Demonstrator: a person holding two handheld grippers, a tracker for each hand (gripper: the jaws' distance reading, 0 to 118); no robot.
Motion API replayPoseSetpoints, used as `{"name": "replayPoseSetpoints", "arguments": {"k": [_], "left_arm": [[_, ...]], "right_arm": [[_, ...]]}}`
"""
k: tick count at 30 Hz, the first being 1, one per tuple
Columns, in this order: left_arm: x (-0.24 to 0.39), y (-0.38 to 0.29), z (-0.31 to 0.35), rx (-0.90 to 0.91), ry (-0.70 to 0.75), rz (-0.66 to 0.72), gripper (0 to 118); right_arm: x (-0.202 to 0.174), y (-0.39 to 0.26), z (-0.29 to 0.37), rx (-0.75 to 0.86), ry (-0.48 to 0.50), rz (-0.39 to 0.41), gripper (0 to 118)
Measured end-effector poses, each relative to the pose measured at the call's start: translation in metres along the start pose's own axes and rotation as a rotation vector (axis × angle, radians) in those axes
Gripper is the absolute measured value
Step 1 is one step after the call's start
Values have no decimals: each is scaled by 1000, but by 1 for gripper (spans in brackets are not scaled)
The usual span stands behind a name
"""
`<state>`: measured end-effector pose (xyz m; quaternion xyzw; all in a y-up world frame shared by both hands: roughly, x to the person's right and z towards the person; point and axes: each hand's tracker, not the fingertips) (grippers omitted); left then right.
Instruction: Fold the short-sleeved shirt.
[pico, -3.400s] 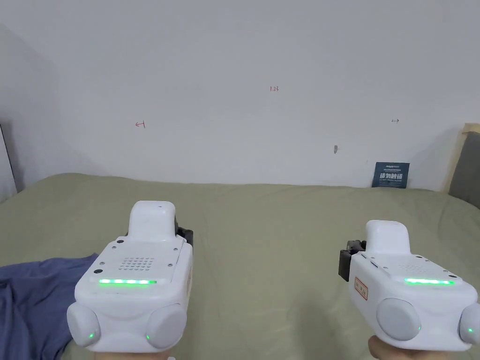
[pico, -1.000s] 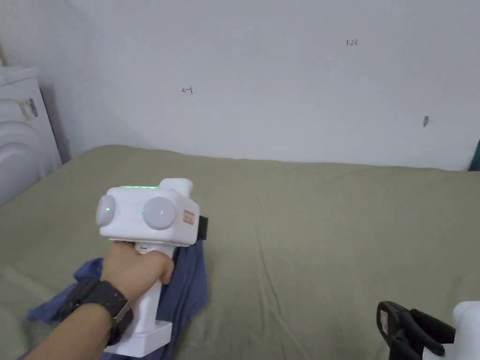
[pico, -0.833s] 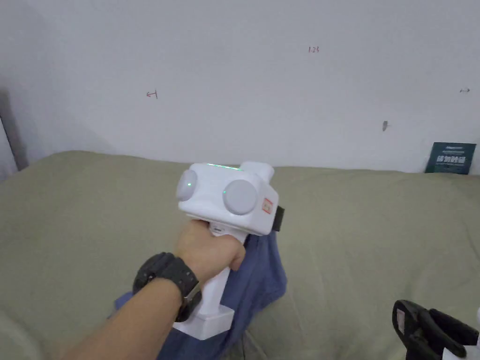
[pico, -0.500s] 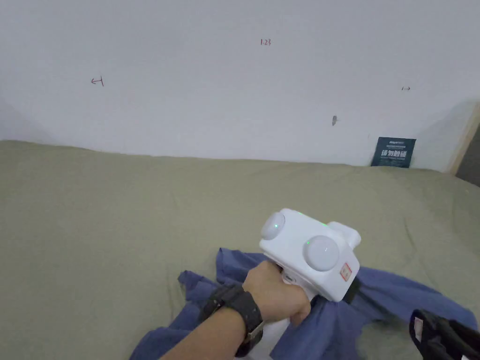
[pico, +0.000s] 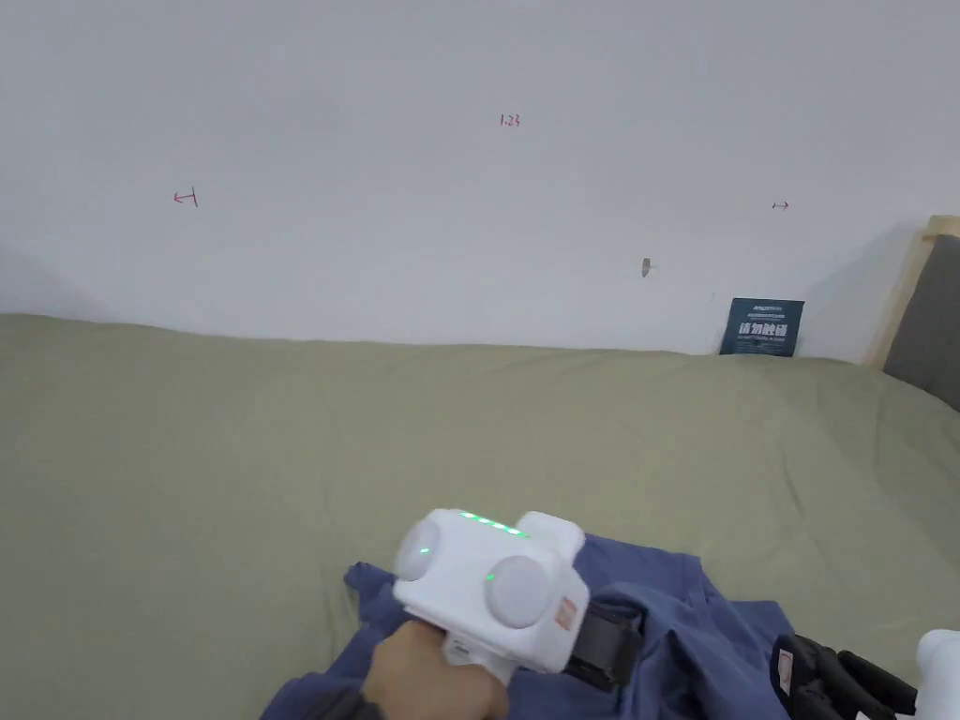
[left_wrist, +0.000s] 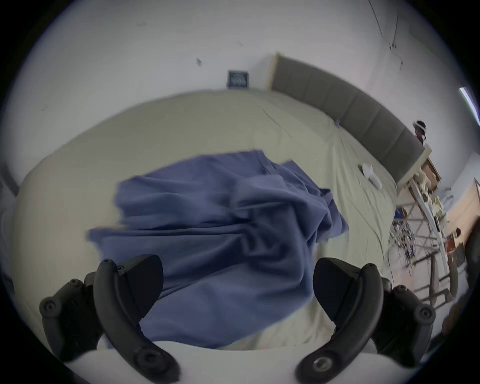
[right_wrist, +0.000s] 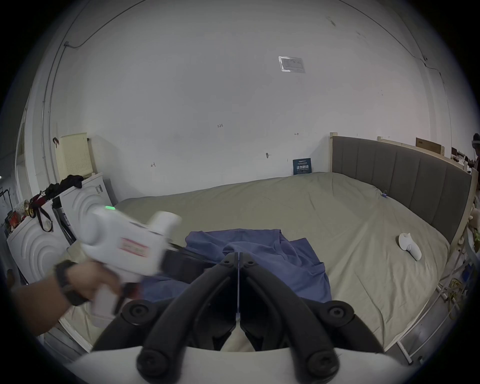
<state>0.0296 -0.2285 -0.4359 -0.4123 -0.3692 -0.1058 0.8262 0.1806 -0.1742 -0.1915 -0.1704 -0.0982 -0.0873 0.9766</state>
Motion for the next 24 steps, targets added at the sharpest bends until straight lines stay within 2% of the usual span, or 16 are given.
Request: {"name": "replayPoseSetpoints", "arguments": {"k": [3, 4, 5, 6, 8, 10, 14, 17, 21, 24], "left_arm": [[-31, -36, 64, 144, 137, 55, 115], [-39, -51, 86, 181, 200, 84, 110], [-45, -64, 104, 205, 245, 116, 97], [-52, -79, 125, 228, 298, 145, 73], [-61, -109, 154, 260, 407, 216, 8], [-64, -142, 179, 301, 533, 282, 7], [-69, -199, 211, 369, 552, 440, 7], [-54, -224, 226, 394, 585, 440, 7], [-48, -209, 225, 379, 570, 421, 7], [-52, -177, 206, 370, 468, 360, 7]], "right_arm": [[-5, -3, -3, -11, 15, 11, 4], [-7, -4, -3, -14, 19, 15, 4], [-9, -6, -4, -18, 25, 17, 4], [-11, -7, -3, -21, 30, 21, 4], [-15, -10, -2, -23, 42, 33, 4], [-19, -13, 0, -26, 46, 42, 4], [-23, -23, 5, -38, 51, 84, 4], [-25, -29, 6, -66, 58, 98, 4], [-28, -28, 3, -76, 71, 100, 4], [-25, -22, -2, -70, 75, 97, 4]]}}
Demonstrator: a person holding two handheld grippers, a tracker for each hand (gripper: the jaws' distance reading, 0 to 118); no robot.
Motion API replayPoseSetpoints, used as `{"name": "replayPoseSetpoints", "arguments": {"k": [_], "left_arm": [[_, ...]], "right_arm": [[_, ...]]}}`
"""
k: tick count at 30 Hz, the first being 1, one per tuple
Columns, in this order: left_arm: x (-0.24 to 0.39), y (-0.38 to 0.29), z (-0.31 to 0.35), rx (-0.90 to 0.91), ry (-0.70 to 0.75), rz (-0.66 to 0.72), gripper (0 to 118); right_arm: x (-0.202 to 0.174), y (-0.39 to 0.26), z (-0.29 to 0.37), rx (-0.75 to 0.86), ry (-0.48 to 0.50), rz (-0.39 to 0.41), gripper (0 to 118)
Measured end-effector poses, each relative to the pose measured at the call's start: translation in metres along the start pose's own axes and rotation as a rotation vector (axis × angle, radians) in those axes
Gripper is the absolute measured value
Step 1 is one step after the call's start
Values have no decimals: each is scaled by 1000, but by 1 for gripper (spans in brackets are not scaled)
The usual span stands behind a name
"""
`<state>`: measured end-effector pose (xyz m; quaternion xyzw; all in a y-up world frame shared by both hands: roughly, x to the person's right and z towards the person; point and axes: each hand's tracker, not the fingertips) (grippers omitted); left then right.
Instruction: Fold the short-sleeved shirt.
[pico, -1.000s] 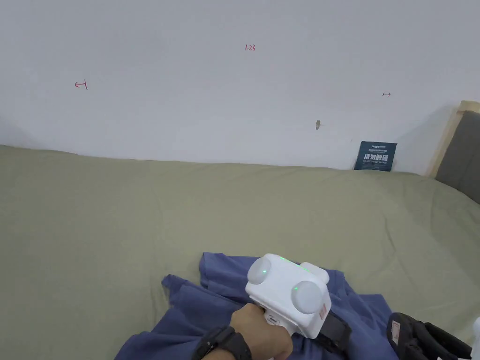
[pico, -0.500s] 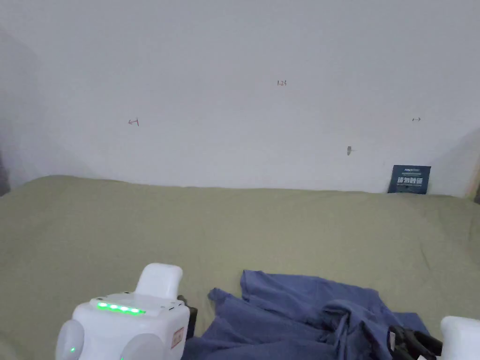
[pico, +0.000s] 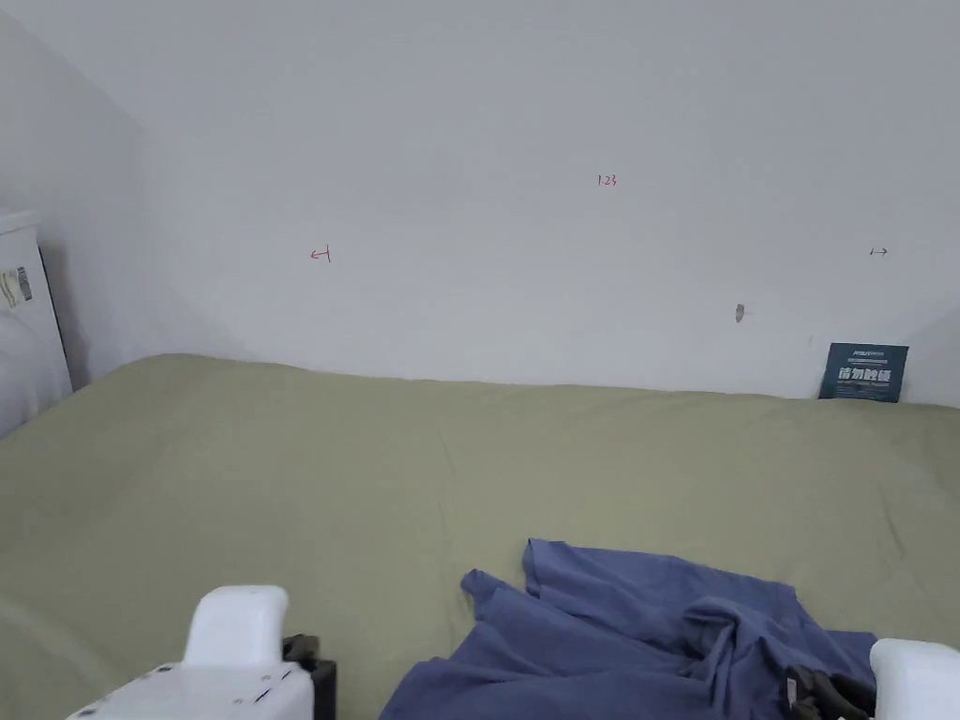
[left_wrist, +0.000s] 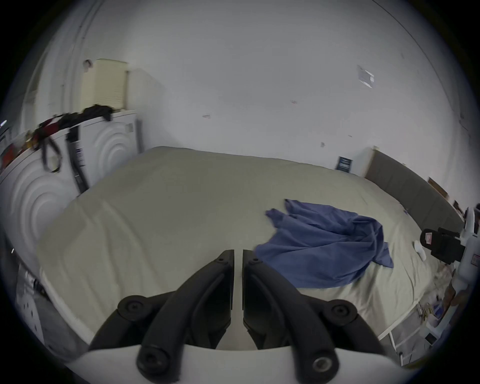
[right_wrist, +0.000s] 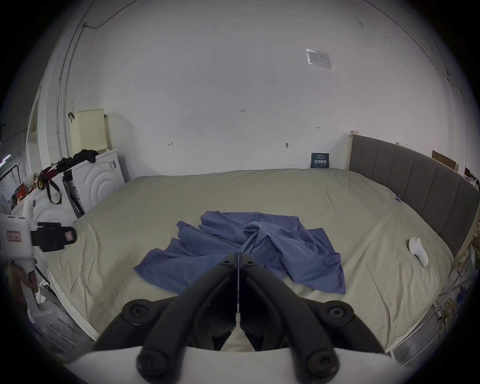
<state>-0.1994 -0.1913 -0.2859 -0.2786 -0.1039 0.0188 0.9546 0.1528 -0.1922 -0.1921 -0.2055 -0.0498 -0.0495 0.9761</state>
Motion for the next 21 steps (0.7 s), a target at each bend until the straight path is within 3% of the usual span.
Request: {"name": "replayPoseSetpoints", "arguments": {"k": [5, 9, 10, 12, 13, 16, 19, 21], "left_arm": [[21, 46, -105, -160, -215, -5, 7], [38, 82, -213, -268, -194, -139, 7], [44, 88, -239, -298, -207, -162, 15], [53, 92, -285, -386, -204, -134, 95], [55, 92, -310, -458, -220, -88, 118], [52, 76, -370, -504, -221, -14, 117], [71, 58, -394, -566, -103, -63, 117], [73, 46, -408, -589, -60, -71, 105]], "right_arm": [[18, 3, -11, -12, -4, -32, 4], [44, 4, -15, -44, -40, -75, 4], [52, 5, -16, -49, -54, -98, 4], [63, 7, -18, -45, -90, -119, 4], [68, 8, -17, -41, -111, -123, 4], [80, 9, -15, -40, -119, -142, 4], [90, 10, -12, -40, -125, -154, 4], [98, 10, -11, -36, -128, -168, 4]]}}
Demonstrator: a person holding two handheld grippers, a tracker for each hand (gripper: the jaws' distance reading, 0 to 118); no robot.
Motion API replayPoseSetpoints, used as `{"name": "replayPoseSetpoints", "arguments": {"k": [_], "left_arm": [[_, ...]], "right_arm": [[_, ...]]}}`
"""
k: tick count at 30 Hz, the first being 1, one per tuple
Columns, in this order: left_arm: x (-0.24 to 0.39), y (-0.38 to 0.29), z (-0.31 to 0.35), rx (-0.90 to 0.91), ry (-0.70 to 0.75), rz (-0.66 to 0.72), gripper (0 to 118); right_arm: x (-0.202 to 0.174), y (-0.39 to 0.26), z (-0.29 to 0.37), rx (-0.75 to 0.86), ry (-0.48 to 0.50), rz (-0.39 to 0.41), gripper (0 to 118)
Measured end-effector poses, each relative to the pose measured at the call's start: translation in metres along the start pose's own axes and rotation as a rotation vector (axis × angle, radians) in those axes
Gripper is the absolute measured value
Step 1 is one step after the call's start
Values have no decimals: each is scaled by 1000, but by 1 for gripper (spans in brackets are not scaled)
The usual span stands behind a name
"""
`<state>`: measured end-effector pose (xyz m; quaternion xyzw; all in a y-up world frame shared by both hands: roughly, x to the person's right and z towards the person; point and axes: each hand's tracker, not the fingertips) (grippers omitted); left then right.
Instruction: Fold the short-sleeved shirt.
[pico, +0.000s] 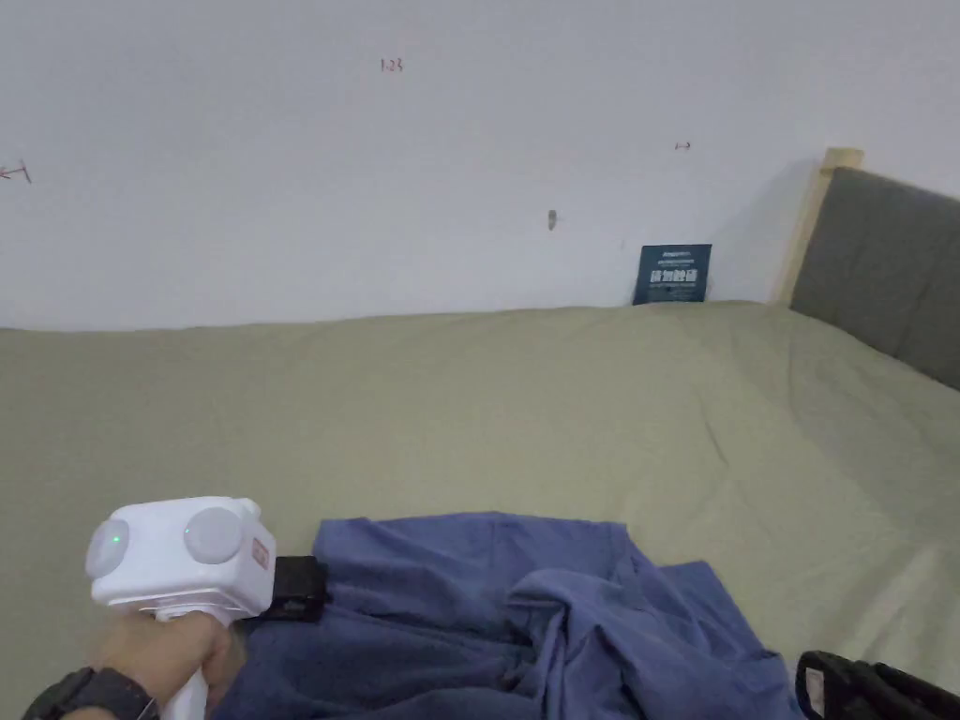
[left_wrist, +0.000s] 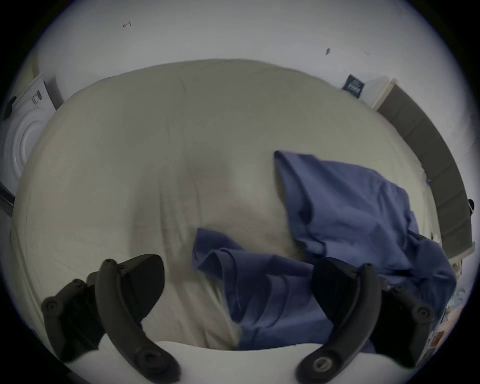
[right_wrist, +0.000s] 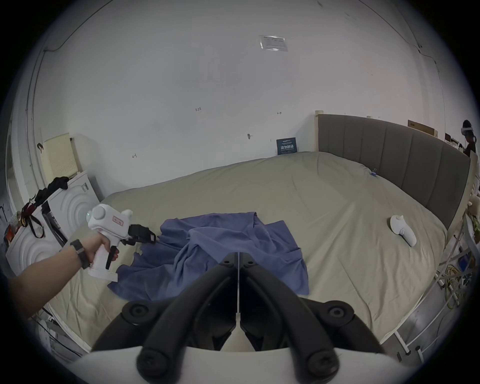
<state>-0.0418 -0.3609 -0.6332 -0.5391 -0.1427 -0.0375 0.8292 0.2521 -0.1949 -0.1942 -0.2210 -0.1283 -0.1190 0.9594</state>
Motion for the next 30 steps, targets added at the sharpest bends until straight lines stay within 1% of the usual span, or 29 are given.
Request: {"name": "replayPoseSetpoints", "arguments": {"k": [1, 2, 3, 4, 5, 6, 7, 8, 9, 10, 11, 12, 13, 14, 15, 16, 17, 18, 19, 20, 21, 22, 23, 24, 25, 26, 27, 28, 30], "left_arm": [[0, -1, -6, -9, -7, 14, 102], [17, -16, 15, 11, -6, 19, 99], [22, -23, 22, 51, 13, 8, 92], [27, -25, 25, 56, 22, -4, 80], [32, -26, 28, 44, 51, -35, 76], [39, -24, 48, 43, 36, -66, 69], [45, -24, 60, 57, -32, -71, 61], [48, -24, 66, 69, -99, -60, 8], [56, -25, 74, 85, -69, -53, 8], [53, -18, 79, 96, -46, -79, 8], [55, -18, 83, 103, -50, -121, 8], [57, -18, 87, 102, -58, -113, 8], [57, -19, 92, 108, -75, -106, 8], [49, -15, 91, 121, -98, -89, 8], [47, -15, 95, 131, -117, -71, 8], [47, -15, 98, 133, -123, -73, 8], [47, -16, 100, 134, -122, -77, 8], [42, -15, 96, 133, -119, -81, 8], [42, -15, 95, 132, -113, -88, 8], [42, -15, 95, 132, -112, -90, 8], [42, -16, 95, 131, -112, -93, 8], [42, -20, 95, 135, -110, -93, 8], [43, -21, 96, 139, -112, -93, 8], [44, -21, 96, 143, -118, -95, 8], [45, -21, 96, 145, -124, -100, 8], [46, -23, 97, 152, -128, -108, 8], [48, -24, 97, 158, -129, -113, 8], [48, -24, 98, 159, -134, -117, 8], [49, -26, 100, 157, -139, -125, 8]], "right_arm": [[5, 1, 0, 0, -10, -4, 4], [10, 1, -2, -2, -19, -2, 4], [17, 1, -7, -16, -39, 1, 4], [25, 2, -13, -55, -99, 11, 4], [32, 3, -20, -76, -129, 17, 4], [41, 3, -30, -91, -134, 8, 4], [50, 3, -38, -108, -145, -17, 4], [56, 4, -45, -115, -157, -48, 6], [63, 4, -55, -122, -151, -73, 12], [68, 5, -65, -148, -139, -92, 24], [75, 6, -77, -181, -111, -105, 45], [81, 6, -88, -206, -87, -119, 57], [87, 5, -101, -211, -93, -149, 67], [92, 4, -115, -235, -91, -164, 74], [96, 3, -131, -255, -103, -183, 72], [100, 1, -149, -299, -119, -161, 73], [103, 0, -164, -355, -121, -159, 74], [105, -3, -181, -396, -146, -171, 74], [108, -6, -199, -439, -147, -189, 74], [111, -9, -212, -483, -141, -227, 74], [111, -11, -222, -500, -153, -237, 74], [110, -13, -232, -532, -137, -248, 73], [108, -14, -235, -555, -133, -241, 69], [105, -15, -236, -567, -134, -213, 58], [100, -15, -235, -572, -138, -179, 33], [95, -15, -230, -539, -128, -126, 5], [94, -14, -227, -517, -122, -113, 5], [89, -16, -221, -508, -142, -124, 5], [87, -14, -212, -493, -114, -108, 5]]}}
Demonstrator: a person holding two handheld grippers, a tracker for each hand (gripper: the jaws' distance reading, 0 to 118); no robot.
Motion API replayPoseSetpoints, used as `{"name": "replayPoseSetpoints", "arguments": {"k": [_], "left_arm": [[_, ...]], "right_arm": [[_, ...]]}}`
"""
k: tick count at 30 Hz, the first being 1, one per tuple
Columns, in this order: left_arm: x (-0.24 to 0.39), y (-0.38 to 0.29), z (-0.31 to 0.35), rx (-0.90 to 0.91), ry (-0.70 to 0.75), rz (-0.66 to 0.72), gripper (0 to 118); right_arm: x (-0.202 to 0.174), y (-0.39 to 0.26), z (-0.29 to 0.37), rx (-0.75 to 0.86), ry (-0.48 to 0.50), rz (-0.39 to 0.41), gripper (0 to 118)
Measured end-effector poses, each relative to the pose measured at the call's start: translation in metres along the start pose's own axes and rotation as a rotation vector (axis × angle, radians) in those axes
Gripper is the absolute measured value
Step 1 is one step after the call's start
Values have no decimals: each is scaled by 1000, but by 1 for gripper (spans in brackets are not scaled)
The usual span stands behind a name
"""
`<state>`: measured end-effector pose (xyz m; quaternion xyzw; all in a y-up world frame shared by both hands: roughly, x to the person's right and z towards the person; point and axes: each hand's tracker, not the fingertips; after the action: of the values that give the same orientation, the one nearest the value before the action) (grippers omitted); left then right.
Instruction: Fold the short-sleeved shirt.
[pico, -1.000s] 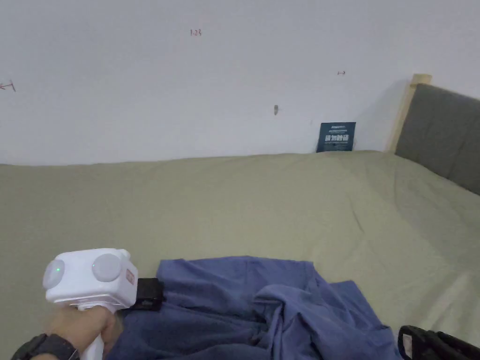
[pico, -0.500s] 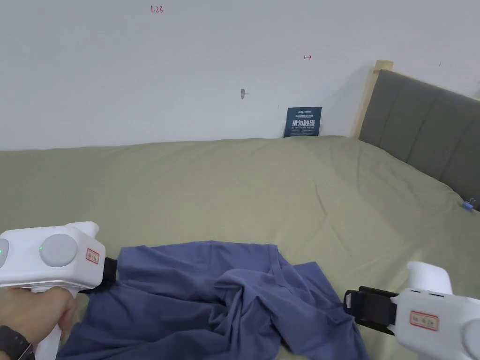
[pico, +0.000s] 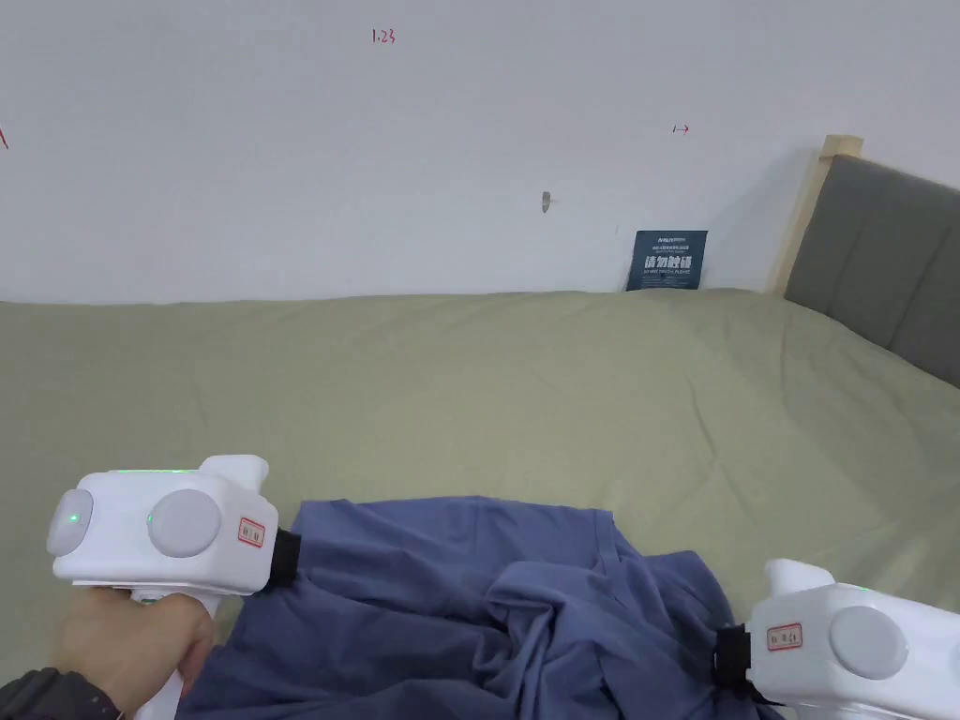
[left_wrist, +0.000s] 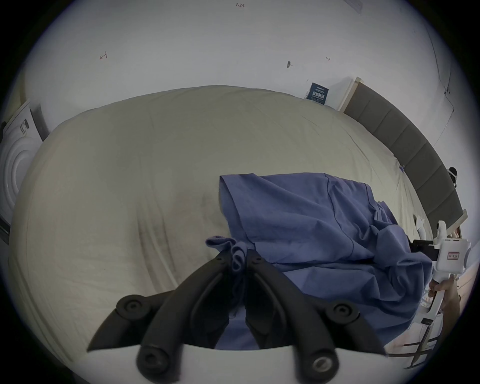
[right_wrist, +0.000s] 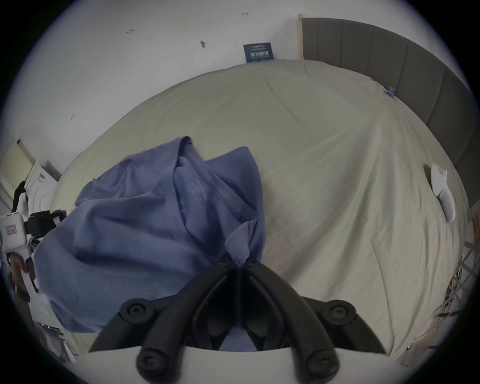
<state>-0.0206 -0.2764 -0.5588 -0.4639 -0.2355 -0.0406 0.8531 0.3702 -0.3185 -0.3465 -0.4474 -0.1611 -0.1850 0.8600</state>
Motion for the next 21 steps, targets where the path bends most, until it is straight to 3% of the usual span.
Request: {"name": "replayPoseSetpoints", "arguments": {"k": [8, 13, 17, 21], "left_arm": [[-14, -1, 27, 97, -72, 61, 8], [-23, 13, 49, 157, -121, 99, 8], [-31, 31, 72, 206, -105, 92, 8], [-38, 47, 106, 286, -127, 90, 8]], "right_arm": [[-19, 18, 57, 178, 94, 56, 5], [-41, 44, 65, 211, 149, 57, 5], [-65, 67, 65, 253, 157, 107, 5], [-82, 89, 79, 330, 228, 75, 5]]}}
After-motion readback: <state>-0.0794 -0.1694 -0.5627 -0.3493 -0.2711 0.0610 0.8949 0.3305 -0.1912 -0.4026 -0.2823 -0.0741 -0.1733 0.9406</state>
